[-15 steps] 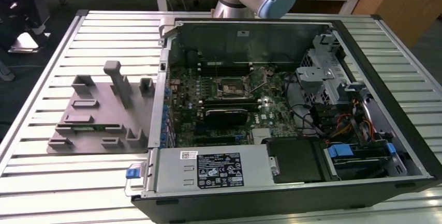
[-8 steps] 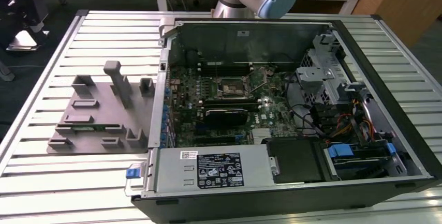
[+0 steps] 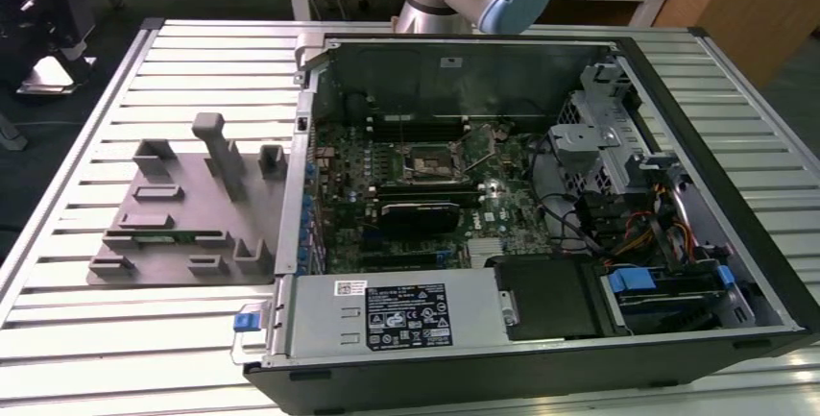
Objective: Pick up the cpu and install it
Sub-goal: 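Pick up the cpu and move it towards the insertion slot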
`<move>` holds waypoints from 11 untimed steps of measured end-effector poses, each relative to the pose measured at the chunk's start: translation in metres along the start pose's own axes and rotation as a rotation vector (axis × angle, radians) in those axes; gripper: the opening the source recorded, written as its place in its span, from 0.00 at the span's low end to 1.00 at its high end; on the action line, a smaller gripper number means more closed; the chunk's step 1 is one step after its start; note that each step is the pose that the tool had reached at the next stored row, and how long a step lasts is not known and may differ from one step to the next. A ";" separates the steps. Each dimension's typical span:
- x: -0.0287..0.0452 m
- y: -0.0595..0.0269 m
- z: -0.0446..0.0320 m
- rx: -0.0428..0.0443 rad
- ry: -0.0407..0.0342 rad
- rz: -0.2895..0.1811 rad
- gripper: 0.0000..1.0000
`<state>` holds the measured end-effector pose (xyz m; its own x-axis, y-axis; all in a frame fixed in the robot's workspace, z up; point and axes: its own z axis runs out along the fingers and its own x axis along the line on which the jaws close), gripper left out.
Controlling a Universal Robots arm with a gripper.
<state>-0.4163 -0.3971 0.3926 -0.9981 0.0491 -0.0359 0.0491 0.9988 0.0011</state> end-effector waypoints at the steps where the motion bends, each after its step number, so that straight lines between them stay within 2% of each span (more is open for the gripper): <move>1: -0.0012 0.0001 0.0001 -0.0001 -0.0001 0.000 0.54; 11: -0.0147 0.0007 0.0006 0.0000 -0.0001 0.000 0.54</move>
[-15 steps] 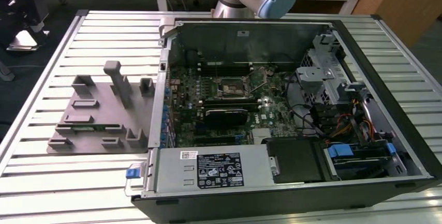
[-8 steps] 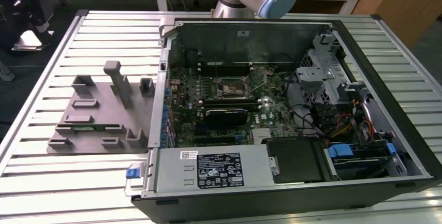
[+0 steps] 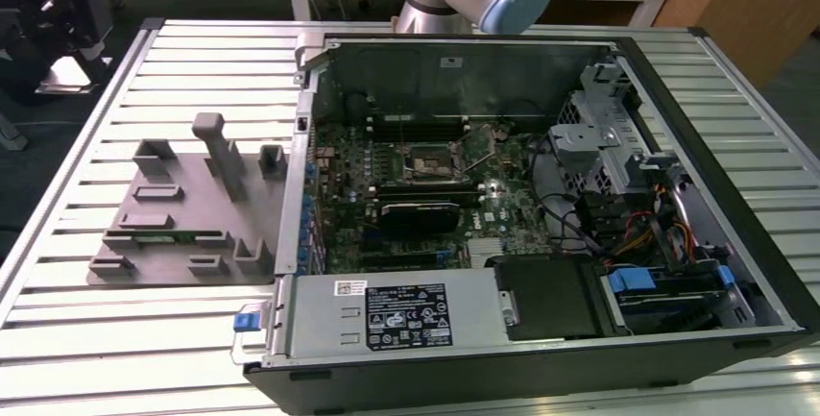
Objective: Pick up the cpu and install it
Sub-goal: 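Pick up the cpu and move it towards the insertion slot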
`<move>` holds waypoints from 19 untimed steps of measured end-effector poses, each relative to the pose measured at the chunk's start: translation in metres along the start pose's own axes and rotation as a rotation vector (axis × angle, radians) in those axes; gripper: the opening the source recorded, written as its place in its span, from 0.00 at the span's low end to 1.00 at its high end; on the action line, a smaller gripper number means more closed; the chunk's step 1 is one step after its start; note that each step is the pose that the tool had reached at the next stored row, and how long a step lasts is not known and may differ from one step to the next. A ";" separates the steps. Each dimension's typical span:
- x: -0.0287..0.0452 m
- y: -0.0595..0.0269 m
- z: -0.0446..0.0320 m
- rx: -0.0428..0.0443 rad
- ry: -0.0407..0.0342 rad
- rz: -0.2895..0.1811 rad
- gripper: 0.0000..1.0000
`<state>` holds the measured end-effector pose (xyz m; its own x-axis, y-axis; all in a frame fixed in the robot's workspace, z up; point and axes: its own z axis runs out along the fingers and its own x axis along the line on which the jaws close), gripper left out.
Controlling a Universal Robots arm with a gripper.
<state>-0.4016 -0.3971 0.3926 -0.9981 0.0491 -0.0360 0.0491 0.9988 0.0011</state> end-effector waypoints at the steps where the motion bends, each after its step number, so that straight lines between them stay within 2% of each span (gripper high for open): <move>1: -0.0014 0.0001 0.0001 0.0000 -0.0001 0.000 0.54; 19: -0.0229 0.0011 0.0008 0.0000 0.0000 0.000 0.54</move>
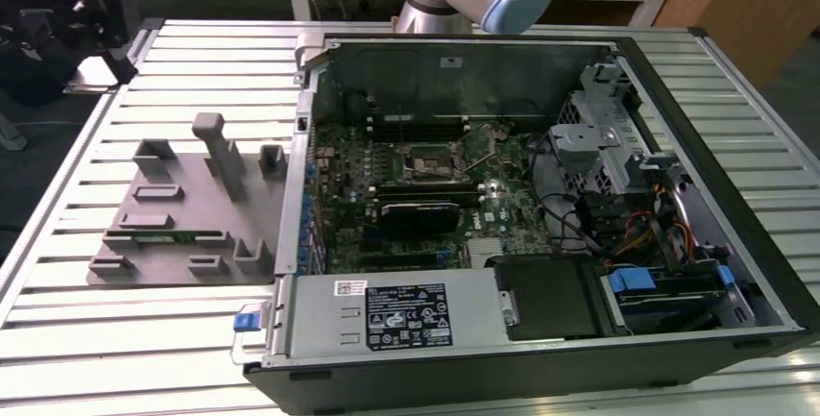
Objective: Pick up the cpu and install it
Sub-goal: 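Pick up the cpu and move it towards the insertion slot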
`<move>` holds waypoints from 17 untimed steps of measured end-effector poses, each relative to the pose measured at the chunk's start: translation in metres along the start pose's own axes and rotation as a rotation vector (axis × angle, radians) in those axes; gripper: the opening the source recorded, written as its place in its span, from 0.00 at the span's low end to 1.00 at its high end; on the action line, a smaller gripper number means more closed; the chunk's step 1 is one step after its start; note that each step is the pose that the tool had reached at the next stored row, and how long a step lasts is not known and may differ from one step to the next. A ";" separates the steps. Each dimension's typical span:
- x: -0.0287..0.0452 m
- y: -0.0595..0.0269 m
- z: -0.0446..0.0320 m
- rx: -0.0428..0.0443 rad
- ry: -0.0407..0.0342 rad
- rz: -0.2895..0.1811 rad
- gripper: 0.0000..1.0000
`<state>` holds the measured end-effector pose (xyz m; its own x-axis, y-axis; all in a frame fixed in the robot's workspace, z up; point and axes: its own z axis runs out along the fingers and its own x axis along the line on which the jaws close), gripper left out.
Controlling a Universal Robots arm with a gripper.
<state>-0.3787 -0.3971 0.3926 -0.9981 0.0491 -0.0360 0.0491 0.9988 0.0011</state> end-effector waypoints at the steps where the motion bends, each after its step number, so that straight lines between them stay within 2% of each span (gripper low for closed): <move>1: -0.0011 0.0001 0.0000 0.0000 0.0000 0.000 0.54; 17: -0.0201 0.0010 0.0007 0.0000 0.0000 0.000 0.54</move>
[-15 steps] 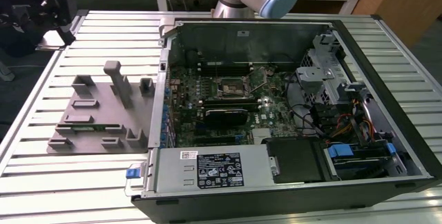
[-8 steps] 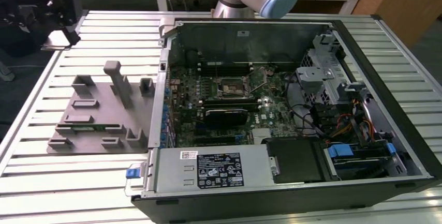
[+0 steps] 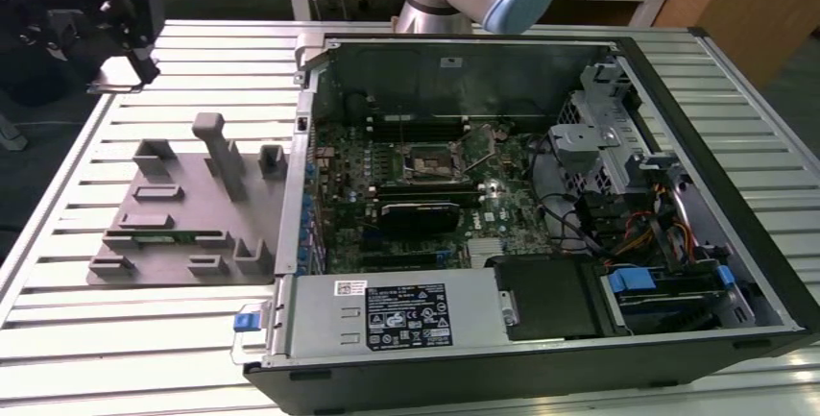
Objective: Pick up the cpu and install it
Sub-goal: 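Pick up the cpu and move it towards the insertion slot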
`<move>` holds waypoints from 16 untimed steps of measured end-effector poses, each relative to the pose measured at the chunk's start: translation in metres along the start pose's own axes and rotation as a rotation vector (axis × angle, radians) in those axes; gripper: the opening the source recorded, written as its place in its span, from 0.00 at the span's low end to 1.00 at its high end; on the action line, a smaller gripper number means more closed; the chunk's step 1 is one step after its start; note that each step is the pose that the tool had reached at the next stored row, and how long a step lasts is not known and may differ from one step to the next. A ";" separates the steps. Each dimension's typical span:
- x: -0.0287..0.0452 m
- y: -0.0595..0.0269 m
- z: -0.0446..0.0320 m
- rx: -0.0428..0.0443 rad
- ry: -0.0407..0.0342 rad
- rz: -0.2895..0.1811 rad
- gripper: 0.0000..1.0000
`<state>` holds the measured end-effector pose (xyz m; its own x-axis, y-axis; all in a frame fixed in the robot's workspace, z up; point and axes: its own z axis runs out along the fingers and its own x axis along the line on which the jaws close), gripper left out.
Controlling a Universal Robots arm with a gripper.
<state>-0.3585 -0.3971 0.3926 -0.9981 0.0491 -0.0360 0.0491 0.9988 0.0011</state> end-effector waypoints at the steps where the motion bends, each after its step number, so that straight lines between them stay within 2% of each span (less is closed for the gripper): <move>1: -0.0012 0.0001 0.0001 0.0000 0.0000 0.000 0.54; 16: -0.0208 0.0010 0.0007 0.0000 0.0000 0.000 0.54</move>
<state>-0.3377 -0.3971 0.3926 -0.9981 0.0490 -0.0360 0.0490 0.9988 0.0011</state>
